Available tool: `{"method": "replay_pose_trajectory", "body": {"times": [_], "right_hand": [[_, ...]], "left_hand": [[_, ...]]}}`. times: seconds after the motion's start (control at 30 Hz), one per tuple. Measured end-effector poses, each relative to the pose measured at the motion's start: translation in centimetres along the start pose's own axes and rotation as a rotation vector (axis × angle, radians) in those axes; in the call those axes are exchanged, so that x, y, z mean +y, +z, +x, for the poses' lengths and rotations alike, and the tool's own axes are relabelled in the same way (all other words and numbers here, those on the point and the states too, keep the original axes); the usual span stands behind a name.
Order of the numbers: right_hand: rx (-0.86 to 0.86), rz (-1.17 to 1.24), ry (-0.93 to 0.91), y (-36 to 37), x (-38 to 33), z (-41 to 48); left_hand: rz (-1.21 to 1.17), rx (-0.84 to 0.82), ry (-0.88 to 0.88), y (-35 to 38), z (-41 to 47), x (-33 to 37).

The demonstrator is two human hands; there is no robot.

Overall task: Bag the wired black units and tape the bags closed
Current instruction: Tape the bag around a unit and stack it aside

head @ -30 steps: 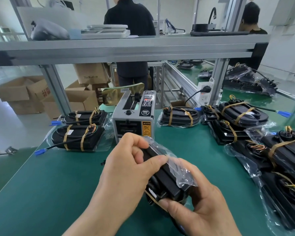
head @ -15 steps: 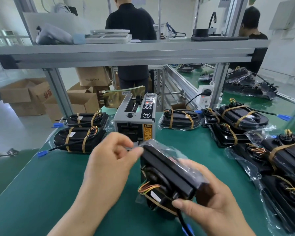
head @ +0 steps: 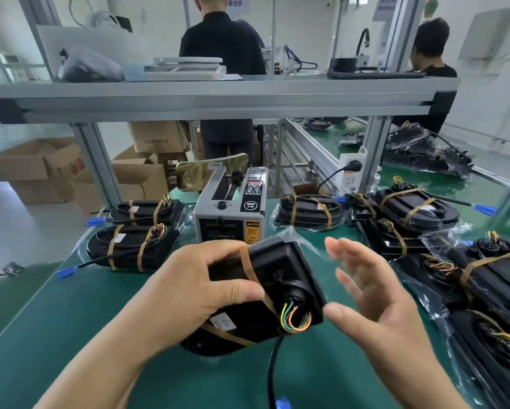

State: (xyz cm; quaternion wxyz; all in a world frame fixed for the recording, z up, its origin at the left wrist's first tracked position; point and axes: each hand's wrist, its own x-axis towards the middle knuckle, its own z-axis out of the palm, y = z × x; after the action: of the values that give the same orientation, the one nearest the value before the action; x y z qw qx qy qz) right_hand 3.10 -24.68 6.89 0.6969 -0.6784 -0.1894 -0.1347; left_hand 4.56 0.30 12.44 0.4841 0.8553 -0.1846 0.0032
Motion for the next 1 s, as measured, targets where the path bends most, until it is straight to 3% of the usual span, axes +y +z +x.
{"method": "replay_pose_trajectory", "body": {"times": [0.2, 0.43, 0.63, 0.8, 0.93, 1.0], "right_hand": [[-0.068, -0.08, -0.063, 2.2, 0.5, 1.4], [0.047, -0.25, 0.001, 2.5, 2.1, 0.9], [0.202, -0.351, 0.097, 2.3, 3.3, 1.4], [0.193, -0.185, 0.259, 2.3, 3.5, 1.9], [-0.086, 0.21, 0.468, 0.4, 4.3, 1.5], [-0.164, 0.302, 0.472, 0.1, 4.7, 0.9]], "left_hand": [[0.358, 0.016, 0.006, 1.3, 0.9, 0.3], [0.464, -0.055, -0.032, 2.5, 0.9, -1.7], [0.391, -0.135, -0.073, 3.1, 1.3, -2.5], [0.389, -0.174, -0.076, 3.0, 1.8, -2.3], [0.356, -0.212, -0.09, 2.8, 2.2, -2.4], [0.349, -0.246, -0.086, 2.7, 2.4, -2.4]]}}
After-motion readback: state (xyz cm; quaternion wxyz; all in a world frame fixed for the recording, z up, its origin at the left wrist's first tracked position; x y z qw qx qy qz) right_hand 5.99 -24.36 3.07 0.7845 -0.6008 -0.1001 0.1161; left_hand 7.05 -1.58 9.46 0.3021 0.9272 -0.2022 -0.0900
